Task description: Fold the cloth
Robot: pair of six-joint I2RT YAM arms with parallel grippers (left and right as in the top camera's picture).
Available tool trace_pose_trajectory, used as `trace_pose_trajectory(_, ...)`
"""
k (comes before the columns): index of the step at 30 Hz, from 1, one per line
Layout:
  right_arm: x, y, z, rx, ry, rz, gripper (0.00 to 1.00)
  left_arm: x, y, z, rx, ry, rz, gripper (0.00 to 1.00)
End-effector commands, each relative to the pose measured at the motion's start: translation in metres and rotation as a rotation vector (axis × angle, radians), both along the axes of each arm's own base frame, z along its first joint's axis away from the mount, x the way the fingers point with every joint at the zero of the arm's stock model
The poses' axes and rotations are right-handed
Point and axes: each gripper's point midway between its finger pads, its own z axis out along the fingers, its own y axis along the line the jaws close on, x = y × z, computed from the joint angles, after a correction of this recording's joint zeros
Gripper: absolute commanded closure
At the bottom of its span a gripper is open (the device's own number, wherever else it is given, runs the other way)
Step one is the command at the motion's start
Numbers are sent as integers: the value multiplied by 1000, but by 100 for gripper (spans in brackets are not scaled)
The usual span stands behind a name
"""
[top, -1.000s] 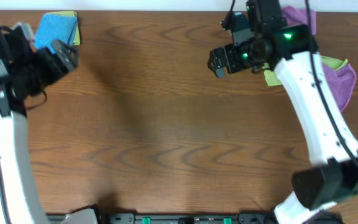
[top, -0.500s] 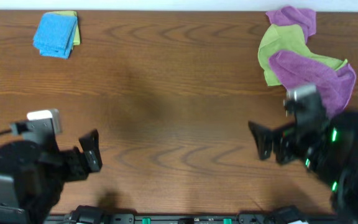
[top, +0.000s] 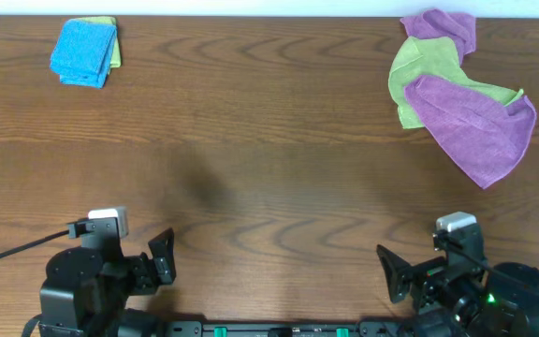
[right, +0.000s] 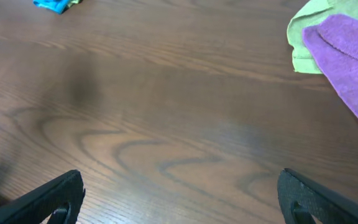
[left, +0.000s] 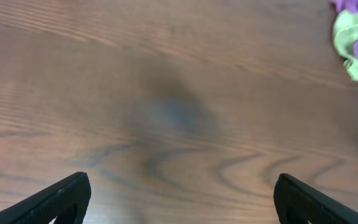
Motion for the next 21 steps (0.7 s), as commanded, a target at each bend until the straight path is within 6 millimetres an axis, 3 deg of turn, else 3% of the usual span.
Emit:
trace_pose_trajectory(1,0,1,-3,11,13,-4,1,0,-2,5,-93,0,57,5)
trace_pose_trajectory(9,0,1,-3,11,13,-4,1,0,-2,5,-307,52,236,5)
trace_pose_trajectory(15,0,1,-3,11,13,-4,1,5,35,-14,-103,29,363,5)
trace_pose_trajectory(21,-1,1,-3,11,13,-4,1,40,33,-50,161,-45,164,5)
